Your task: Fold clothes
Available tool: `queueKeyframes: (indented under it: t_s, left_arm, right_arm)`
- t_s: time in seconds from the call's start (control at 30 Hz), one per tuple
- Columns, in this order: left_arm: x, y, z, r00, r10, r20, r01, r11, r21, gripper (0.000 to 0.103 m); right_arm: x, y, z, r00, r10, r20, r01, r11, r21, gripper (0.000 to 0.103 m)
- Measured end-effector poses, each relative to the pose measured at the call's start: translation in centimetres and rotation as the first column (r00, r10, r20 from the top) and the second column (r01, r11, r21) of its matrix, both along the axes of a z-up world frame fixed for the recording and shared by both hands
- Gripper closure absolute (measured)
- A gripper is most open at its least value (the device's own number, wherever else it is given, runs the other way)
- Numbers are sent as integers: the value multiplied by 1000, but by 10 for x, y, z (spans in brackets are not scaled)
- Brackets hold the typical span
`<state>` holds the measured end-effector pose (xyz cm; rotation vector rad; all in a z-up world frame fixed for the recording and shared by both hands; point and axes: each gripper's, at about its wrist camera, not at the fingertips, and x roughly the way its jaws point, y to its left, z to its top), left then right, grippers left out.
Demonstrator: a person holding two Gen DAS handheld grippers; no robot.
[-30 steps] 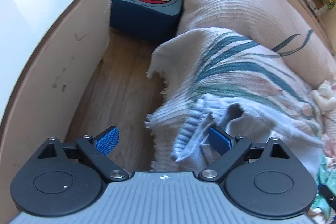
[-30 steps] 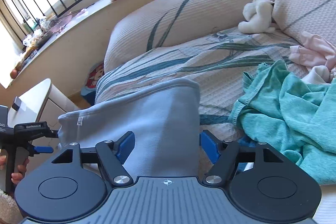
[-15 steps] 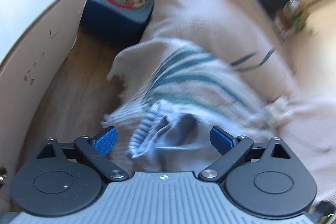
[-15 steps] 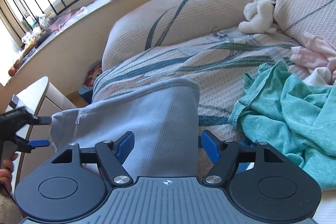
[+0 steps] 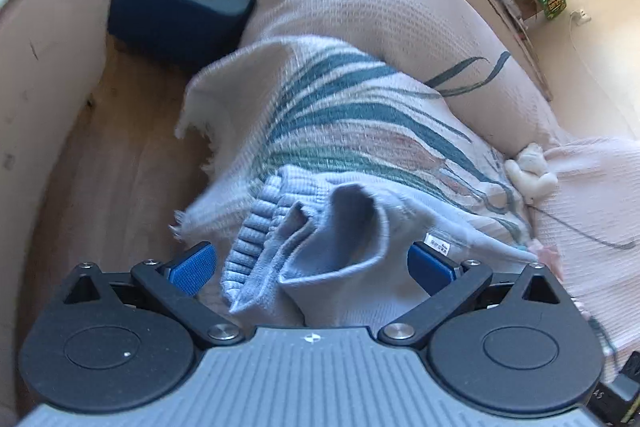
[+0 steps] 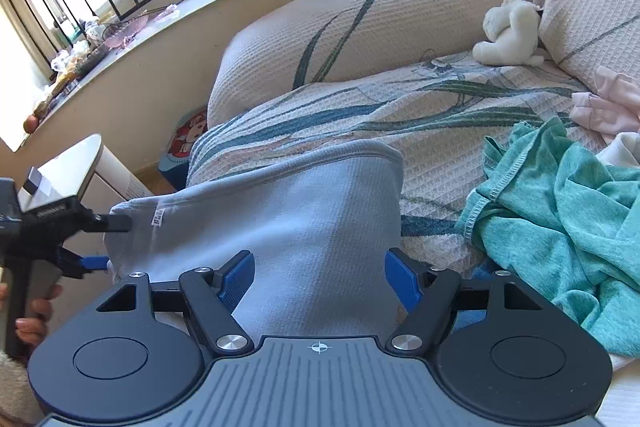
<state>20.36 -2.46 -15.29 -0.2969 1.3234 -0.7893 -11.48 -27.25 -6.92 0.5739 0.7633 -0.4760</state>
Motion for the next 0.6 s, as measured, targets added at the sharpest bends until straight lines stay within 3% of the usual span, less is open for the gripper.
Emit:
queueKeyframes:
  t_s: [0.13,0.3,0.6]
  left_arm:
    - [4,11,-10,994,71,-85,-77,994,-75,0]
    - [10,-1,-25,994,54,-95,-57,998,-29,0]
    - [14,0,-60,971,89,-223,-121,984,-134,0]
  right_arm:
    - [-4,-4,-3,1000,-14,-7,14,1000,12,29]
    - [2,-7,-8,1000,8,-24,-7,1000,25,29]
    - [5,-8,-8,999,26,-43,-26,1000,16,29]
